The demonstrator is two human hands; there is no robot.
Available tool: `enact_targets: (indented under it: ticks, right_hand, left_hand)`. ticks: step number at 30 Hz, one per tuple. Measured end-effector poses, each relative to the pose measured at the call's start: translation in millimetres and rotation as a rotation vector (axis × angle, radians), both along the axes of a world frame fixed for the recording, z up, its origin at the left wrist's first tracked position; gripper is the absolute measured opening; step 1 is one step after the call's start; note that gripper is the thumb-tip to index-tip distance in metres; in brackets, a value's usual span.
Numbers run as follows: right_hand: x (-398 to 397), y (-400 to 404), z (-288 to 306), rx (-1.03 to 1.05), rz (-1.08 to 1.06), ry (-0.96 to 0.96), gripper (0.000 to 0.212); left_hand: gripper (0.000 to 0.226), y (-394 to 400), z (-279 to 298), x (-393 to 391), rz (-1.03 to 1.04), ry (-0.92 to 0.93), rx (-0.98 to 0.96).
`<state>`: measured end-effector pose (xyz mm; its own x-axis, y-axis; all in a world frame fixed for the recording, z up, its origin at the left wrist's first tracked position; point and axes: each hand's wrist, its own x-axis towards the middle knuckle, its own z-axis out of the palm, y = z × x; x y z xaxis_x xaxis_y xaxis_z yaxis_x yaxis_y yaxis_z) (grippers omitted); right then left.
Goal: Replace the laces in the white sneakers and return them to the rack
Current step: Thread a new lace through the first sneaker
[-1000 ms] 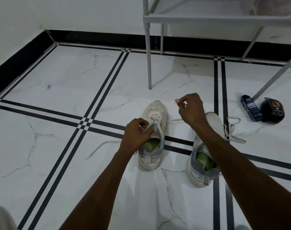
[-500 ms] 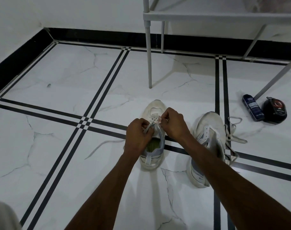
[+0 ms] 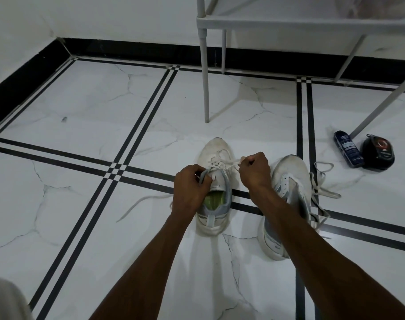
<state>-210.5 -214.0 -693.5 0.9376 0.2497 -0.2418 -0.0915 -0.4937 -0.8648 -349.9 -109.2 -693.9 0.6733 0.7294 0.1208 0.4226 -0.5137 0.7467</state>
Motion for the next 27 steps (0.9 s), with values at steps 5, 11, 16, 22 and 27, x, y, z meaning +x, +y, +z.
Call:
enact_targets:
  ticks: [5, 11, 16, 22, 27]
  right_hand:
    - [8, -7, 8, -0.18, 0.203, -0.213, 0.023]
    - [1, 12, 35, -0.019, 0.485, -0.246, 0.01]
    - [3, 26, 28, -0.14, 0.657, -0.179, 0.006]
    - [1, 25, 24, -0.156, 0.708, -0.207, 0.011]
    - [-6, 21, 11, -0.093, 0.638, -0.184, 0.029]
  left_hand:
    - [0.013, 1, 2, -3, -0.009, -0.002, -0.024]
    - [0.013, 4, 0, -4, 0.006, -0.061, -0.152]
    - [0.014, 8, 6, -4, 0.064, -0.134, -0.474]
    - [0.017, 7, -1, -7, 0.128, -0.158, -0.679]
    - [0.023, 9, -4, -8, 0.144, -0.193, -0.744]
